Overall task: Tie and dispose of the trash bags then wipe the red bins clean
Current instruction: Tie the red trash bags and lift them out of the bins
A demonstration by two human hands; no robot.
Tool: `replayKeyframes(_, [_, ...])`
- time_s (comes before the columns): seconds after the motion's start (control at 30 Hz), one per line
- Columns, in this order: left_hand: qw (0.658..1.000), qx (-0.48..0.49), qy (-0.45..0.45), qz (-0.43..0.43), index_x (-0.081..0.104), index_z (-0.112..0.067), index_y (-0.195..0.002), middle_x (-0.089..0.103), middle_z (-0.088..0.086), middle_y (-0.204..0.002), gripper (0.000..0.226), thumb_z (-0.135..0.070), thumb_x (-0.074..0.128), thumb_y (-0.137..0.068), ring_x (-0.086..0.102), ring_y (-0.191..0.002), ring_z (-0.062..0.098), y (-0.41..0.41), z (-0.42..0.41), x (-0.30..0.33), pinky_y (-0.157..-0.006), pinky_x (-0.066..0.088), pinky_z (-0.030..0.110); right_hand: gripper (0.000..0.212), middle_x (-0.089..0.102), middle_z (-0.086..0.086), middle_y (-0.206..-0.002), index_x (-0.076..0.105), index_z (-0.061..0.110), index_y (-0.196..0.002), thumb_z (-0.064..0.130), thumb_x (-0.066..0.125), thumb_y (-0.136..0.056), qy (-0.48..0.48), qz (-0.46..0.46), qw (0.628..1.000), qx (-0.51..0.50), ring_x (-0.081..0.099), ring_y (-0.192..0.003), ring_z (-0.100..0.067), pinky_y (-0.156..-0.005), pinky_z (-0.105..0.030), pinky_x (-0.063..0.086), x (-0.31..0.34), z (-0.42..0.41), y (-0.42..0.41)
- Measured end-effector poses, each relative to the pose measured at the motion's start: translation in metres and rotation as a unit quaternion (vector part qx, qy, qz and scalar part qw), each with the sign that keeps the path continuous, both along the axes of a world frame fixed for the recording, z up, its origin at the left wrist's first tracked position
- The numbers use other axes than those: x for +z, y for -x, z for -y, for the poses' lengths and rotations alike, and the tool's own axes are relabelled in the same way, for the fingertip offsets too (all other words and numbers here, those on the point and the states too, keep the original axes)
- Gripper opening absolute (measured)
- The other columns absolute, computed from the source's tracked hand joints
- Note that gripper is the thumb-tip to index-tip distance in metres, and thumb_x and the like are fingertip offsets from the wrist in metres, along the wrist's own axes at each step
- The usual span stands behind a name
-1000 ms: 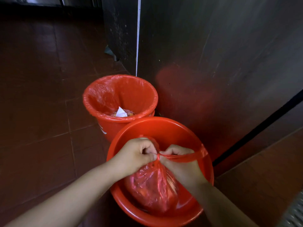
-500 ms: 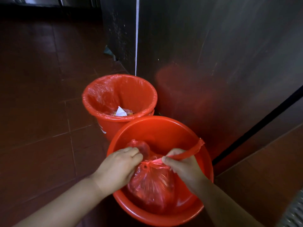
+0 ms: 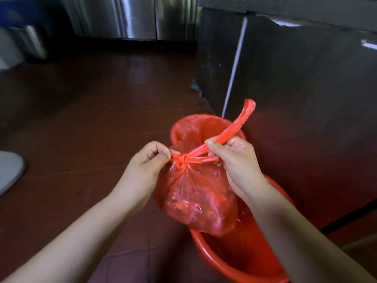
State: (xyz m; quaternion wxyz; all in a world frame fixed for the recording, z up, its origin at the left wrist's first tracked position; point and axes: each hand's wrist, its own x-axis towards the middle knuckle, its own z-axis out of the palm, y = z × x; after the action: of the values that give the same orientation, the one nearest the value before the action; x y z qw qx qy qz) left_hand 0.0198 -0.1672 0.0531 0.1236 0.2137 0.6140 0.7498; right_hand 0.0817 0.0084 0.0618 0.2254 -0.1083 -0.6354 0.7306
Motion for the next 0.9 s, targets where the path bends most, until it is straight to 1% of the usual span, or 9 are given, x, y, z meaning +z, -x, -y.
replayKeyframes(0.1, [0.996,0.08,0.033,-0.002,0.055,-0.016,-0.069,0.073,0.004,-0.087,0.029,-0.001,0.047,-0.092,0.061,-0.067,0.004,0.007,0.043,-0.002,-0.059,0.047,0.014,0.018,0.064,0.001,-0.055,0.068,0.015,-0.067,0.012,0.067,-0.085,-0.047,0.038,0.998,0.013,0.053,-0.048,-0.005,-0.047,-0.014,0.042,-0.003,0.032,0.023])
replayKeyframes(0.17, [0.987,0.131,0.09,-0.019,0.054,-0.016,-0.069,0.072,0.002,-0.085,0.028,-0.003,0.049,-0.093,0.06,-0.07,0.004,0.013,0.069,-0.022,-0.064,0.047,0.016,0.027,0.062,0.001,-0.052,0.063,0.012,-0.061,0.008,0.062,-0.088,-0.081,0.086,0.993,0.023,0.051,-0.045,-0.003,-0.046,-0.015,0.04,-0.018,0.05,0.036])
replayKeyframes(0.27, [0.964,0.189,0.185,-0.028,0.052,-0.017,-0.068,0.068,0.004,-0.082,0.028,-0.003,0.051,-0.092,0.057,-0.074,0.009,0.024,0.106,-0.071,-0.071,0.043,0.024,0.015,0.059,-0.004,-0.059,0.061,0.004,-0.079,-0.001,0.054,-0.09,-0.117,0.145,0.981,0.059,0.049,-0.042,0.001,-0.047,-0.013,0.037,-0.05,0.069,0.052])
replayKeyframes(0.33, [0.942,0.23,0.244,-0.014,0.051,-0.019,-0.067,0.064,0.001,-0.076,0.03,0.0,0.053,-0.091,0.054,-0.072,0.011,0.029,0.131,-0.112,-0.069,0.041,0.018,0.014,0.057,-0.006,-0.064,0.062,0.006,-0.091,-0.004,0.051,-0.091,-0.123,0.174,0.974,0.069,0.049,-0.043,0.002,-0.045,-0.01,0.036,-0.073,0.076,0.061])
replayKeyframes(0.43, [0.902,0.29,0.318,0.028,0.054,-0.017,-0.069,0.058,-0.005,-0.067,0.026,0.001,0.056,-0.088,0.052,-0.066,0.011,0.033,0.166,-0.173,-0.058,0.035,0.009,0.017,0.058,-0.007,-0.064,0.064,0.006,-0.094,-0.004,0.051,-0.09,-0.139,0.205,0.966,0.074,0.05,-0.042,0.002,-0.044,-0.009,0.036,-0.108,0.078,0.077])
replayKeyframes(0.53, [0.867,0.323,0.374,0.069,0.055,-0.011,-0.073,0.061,0.007,-0.07,0.018,0.0,0.055,-0.088,0.056,-0.07,0.023,0.025,0.191,-0.227,-0.062,0.033,0.024,0.019,0.058,-0.007,-0.063,0.065,0.005,-0.092,-0.006,0.05,-0.089,-0.179,0.224,0.954,0.09,0.049,-0.041,0.003,-0.042,-0.008,0.035,-0.14,0.079,0.091])
replayKeyframes(0.67, [0.845,0.32,0.42,0.085,0.06,0.0,-0.083,0.065,0.02,-0.081,0.008,0.002,0.054,-0.088,0.06,-0.077,0.033,0.017,0.196,-0.261,-0.067,0.035,0.028,0.025,0.06,-0.004,-0.061,0.067,0.012,-0.08,-0.007,0.052,-0.085,-0.27,0.244,0.926,0.103,0.051,-0.045,0.001,-0.048,-0.011,0.041,-0.163,0.074,0.102])
replayKeyframes(0.77, [0.813,0.292,0.502,0.037,0.06,0.002,-0.084,0.064,0.025,-0.085,0.002,0.003,0.059,-0.082,0.06,-0.081,0.039,0.025,0.191,-0.261,-0.072,0.04,0.036,0.023,0.062,-0.002,-0.067,0.068,0.019,-0.077,-0.002,0.059,-0.081,-0.42,0.206,0.883,0.048,0.057,-0.061,-0.017,-0.063,-0.03,0.045,-0.162,0.058,0.112])
replayKeyframes(0.9, [0.749,0.256,0.609,-0.053,0.058,0.003,-0.081,0.06,0.028,-0.081,0.038,0.003,0.08,-0.05,0.056,-0.08,0.045,0.041,0.17,-0.247,-0.069,0.046,0.049,0.023,0.063,-0.012,-0.095,0.071,0.011,-0.094,0.002,0.064,-0.074,-0.612,0.136,0.773,-0.097,0.057,-0.095,-0.034,-0.084,-0.039,0.041,-0.15,0.019,0.136])
